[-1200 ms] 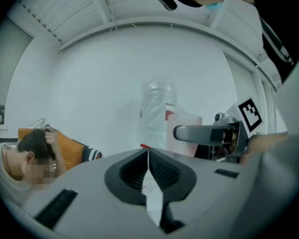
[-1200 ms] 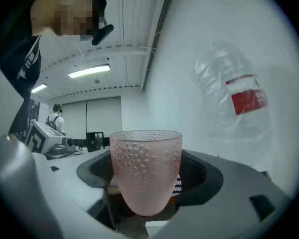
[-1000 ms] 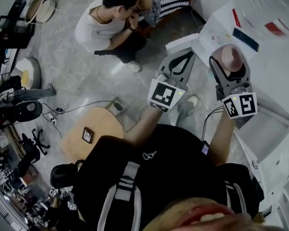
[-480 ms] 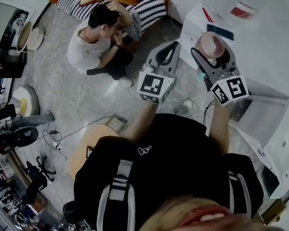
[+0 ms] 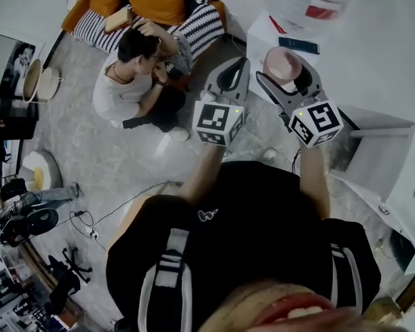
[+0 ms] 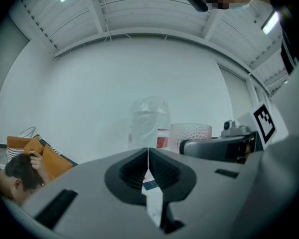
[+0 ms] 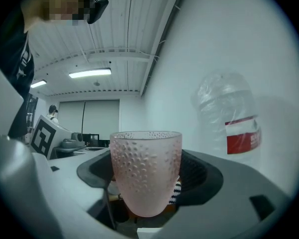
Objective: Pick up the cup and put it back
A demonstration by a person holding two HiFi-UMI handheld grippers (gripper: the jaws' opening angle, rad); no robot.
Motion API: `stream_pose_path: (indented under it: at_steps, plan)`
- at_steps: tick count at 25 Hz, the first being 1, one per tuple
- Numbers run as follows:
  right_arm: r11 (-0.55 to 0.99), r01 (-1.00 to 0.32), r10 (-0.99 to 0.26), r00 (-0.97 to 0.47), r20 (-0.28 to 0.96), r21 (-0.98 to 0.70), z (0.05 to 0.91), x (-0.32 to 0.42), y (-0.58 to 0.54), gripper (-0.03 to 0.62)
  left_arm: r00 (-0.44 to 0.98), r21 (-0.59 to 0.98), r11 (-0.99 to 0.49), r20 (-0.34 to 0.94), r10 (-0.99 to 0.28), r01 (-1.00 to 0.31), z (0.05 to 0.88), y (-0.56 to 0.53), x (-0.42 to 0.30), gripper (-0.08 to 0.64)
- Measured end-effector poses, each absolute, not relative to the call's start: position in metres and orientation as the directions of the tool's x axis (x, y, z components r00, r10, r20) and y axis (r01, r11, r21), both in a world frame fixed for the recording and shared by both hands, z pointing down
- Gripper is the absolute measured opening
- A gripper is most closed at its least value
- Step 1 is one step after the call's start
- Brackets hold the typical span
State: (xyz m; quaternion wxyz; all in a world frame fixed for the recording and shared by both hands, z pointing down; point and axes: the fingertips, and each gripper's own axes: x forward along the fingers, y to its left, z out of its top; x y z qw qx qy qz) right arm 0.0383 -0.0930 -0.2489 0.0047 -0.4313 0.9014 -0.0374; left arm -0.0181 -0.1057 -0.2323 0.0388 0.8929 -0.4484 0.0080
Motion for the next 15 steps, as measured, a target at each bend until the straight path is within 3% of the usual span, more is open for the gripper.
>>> stream_pose_path:
  at_steps: [15]
  plan:
    - [0.614, -0.785, -0.786, -0.617, 0.028, -0.085, -0.2555, 0.0387, -0.0918, 0.385, 0.602, 0.058, -0.599, 0.055, -0.797, -0.798, -0.2419, -0.1091, -0.0173, 0.014]
